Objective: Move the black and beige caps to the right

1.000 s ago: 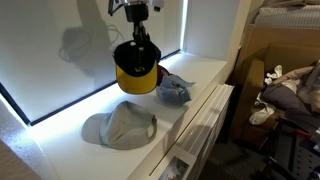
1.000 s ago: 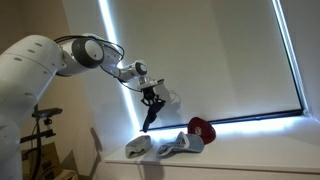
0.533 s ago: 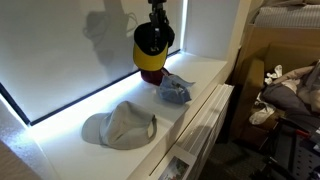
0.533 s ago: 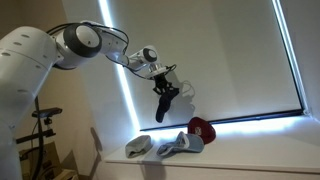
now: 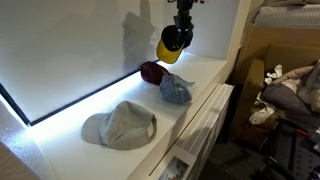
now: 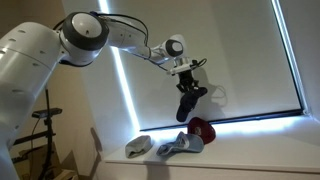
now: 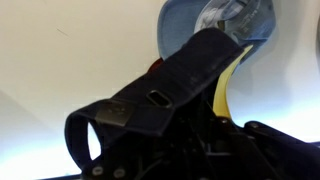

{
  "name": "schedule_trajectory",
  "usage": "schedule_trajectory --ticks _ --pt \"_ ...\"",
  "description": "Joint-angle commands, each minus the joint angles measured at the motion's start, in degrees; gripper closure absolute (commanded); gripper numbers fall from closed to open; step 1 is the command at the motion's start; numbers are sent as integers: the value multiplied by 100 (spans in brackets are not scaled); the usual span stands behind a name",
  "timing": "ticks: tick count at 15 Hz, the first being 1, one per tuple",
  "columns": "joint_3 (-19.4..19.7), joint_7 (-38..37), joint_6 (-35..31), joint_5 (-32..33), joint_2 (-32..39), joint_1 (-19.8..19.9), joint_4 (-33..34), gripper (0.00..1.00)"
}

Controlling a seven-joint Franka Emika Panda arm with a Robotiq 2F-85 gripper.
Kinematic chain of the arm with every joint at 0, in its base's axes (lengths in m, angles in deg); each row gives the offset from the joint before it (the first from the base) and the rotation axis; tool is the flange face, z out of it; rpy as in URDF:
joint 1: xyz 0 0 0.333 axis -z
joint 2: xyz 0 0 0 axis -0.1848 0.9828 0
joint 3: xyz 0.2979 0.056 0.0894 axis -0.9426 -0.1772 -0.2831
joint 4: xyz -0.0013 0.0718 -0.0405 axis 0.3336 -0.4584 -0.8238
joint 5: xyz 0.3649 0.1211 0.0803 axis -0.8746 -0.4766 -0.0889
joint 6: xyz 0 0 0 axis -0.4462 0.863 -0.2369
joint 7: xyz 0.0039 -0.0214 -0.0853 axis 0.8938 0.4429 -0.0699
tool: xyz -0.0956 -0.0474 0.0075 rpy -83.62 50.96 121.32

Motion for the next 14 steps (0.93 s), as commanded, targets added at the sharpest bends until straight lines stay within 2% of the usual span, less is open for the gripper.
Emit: schedule_trajectory --ticks 1,7,10,14 --pt "75 -51 -288 -337 77 368 -125 95" --pt "214 -281 -635 -400 282 615 -112 95" --pt "502 -948 -872 -141 363 523 -147 95" --pt "904 -1710 -783 213 461 555 -70 95"
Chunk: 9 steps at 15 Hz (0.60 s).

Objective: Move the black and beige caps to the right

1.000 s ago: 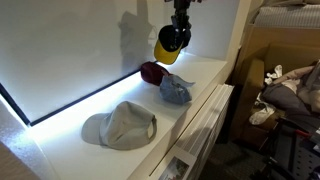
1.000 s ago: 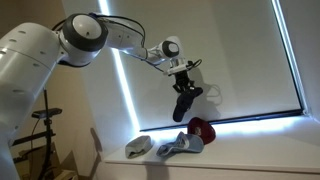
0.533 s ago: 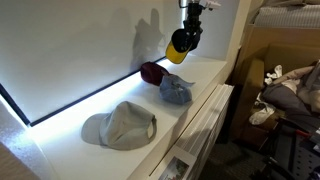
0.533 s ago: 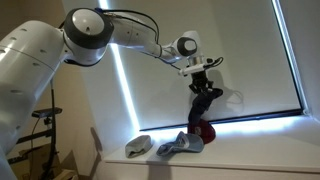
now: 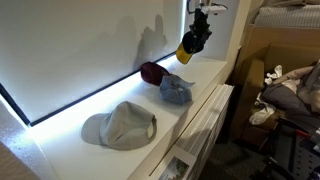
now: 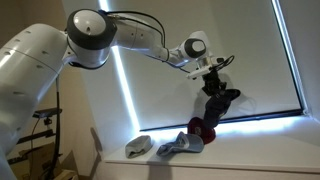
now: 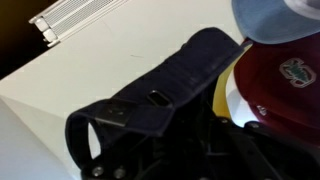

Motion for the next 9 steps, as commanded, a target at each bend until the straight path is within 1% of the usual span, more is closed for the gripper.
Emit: schedule_trajectory --ticks 1,2,3,4,7,9 --pt "325 -460 -176 266 11 -5 -90 95" --pt "342 -422 -277 264 45 25 -68 95" --pt "286 -199 -524 161 57 95 -116 95" --pt "298 -161 -712 174 103 86 -111 95" --pt "223 37 -1949 174 95 23 -431 95" --pt "155 58 -2474 153 176 -19 -476 95"
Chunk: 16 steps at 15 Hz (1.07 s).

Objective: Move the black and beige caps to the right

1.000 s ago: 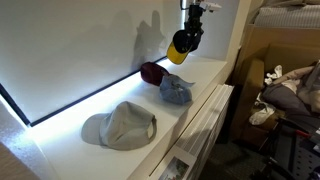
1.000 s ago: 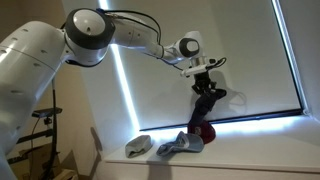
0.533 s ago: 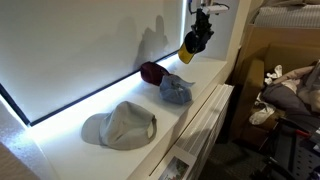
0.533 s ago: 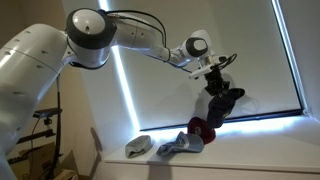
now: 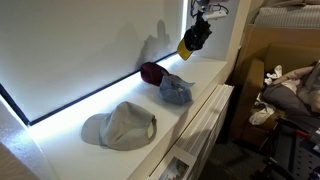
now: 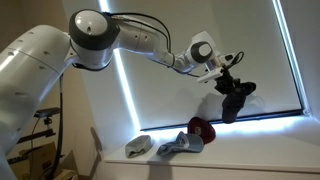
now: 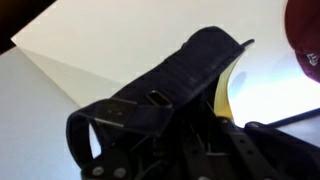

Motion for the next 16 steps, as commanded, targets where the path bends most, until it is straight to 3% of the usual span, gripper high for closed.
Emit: schedule_trajectory --ticks 1,2,3,5,7,12,13,16 --pt "-232 176 -858 -76 46 33 -196 94" --pt "-121 3 -494 25 66 2 -50 57" --pt "-145 -10 -558 23 96 -12 -57 82" --pt "-143 -19 -554 23 104 -13 -51 74" --pt "-139 -18 -553 22 104 5 -38 58" --pt "-139 -18 -553 23 104 5 -36 57" --pt "-620 805 -453 -319 106 302 28 32" --pt "-851 1050 -276 -157 233 -132 23 17"
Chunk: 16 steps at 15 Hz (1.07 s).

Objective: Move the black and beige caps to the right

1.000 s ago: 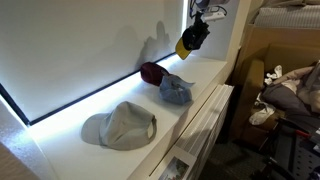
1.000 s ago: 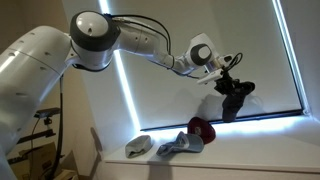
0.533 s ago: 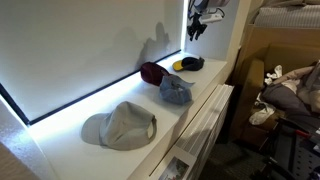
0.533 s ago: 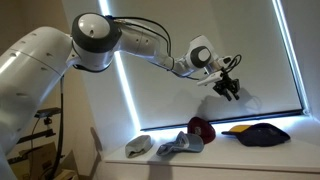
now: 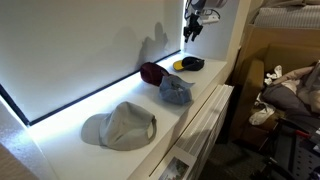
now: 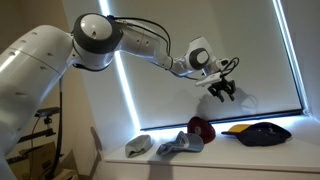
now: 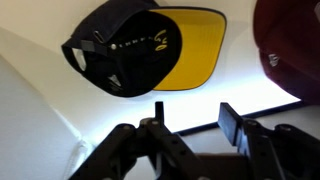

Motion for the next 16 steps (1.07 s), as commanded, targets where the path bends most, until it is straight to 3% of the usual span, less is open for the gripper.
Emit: schedule_trajectory --ticks 1,3,6,7,8,10,12,16 --pt "-397 358 293 87 102 -386 -19 11" --pt "-596 451 423 155 129 -691 -112 1" --pt "-846 478 661 270 259 -1294 -151 0" --pt "-915 666 845 299 190 -1334 -166 0" --pt "-802 360 602 208 294 -1306 -62 0" --pt "-851 382 697 262 295 -1519 -69 0" --pt "-852 460 723 268 293 -1491 -69 0" --pt "-809 494 1524 1089 857 -2275 591 0"
